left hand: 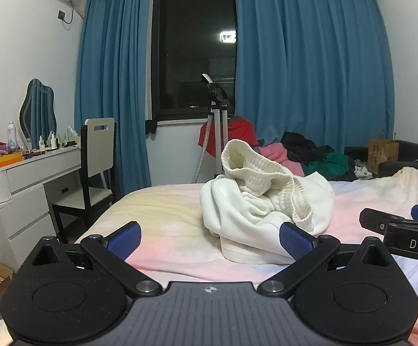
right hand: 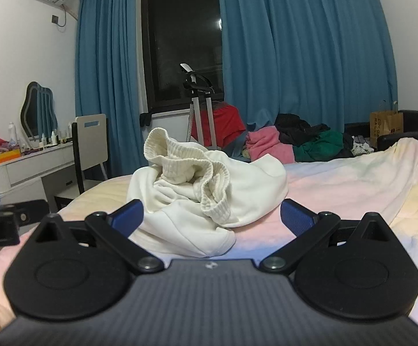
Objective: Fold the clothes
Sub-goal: 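Move both grippers toward the crumpled white garment on the bed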
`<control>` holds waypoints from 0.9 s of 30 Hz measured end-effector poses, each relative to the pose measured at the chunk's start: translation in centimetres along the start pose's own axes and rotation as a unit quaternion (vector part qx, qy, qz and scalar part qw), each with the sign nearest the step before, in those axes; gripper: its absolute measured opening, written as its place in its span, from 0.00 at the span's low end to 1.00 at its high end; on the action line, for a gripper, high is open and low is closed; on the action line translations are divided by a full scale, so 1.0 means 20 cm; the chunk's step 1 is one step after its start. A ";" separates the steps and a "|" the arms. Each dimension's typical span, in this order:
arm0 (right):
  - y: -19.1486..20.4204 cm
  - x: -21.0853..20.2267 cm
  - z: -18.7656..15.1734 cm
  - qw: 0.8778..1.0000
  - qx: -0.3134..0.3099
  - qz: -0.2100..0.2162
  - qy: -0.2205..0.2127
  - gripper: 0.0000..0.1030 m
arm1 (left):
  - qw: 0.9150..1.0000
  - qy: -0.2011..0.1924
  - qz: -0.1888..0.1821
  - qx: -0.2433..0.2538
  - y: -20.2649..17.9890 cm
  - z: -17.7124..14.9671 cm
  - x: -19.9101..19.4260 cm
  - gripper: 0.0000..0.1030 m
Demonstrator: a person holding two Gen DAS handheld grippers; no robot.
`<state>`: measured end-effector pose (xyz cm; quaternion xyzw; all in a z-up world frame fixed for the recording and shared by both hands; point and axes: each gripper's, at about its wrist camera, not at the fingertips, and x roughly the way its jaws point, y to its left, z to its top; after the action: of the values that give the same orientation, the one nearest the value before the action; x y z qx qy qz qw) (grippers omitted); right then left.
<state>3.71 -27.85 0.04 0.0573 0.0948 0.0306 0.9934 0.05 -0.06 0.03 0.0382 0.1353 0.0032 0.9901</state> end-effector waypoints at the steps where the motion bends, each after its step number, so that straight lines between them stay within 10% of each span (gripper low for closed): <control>1: 0.01 0.00 0.00 1.000 -0.003 -0.002 0.000 1.00 | 1.000 0.001 -0.001 -0.001 0.00 0.00 0.00 1.00; 27: 0.06 0.01 -0.02 1.000 -0.020 -0.014 0.001 0.93 | 1.000 -0.008 -0.006 -0.021 0.04 -0.01 0.01 1.00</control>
<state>3.73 -26.70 -0.20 0.0359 0.0958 0.0189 0.9946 0.24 0.80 -0.12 0.0164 0.1271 -0.0004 0.9918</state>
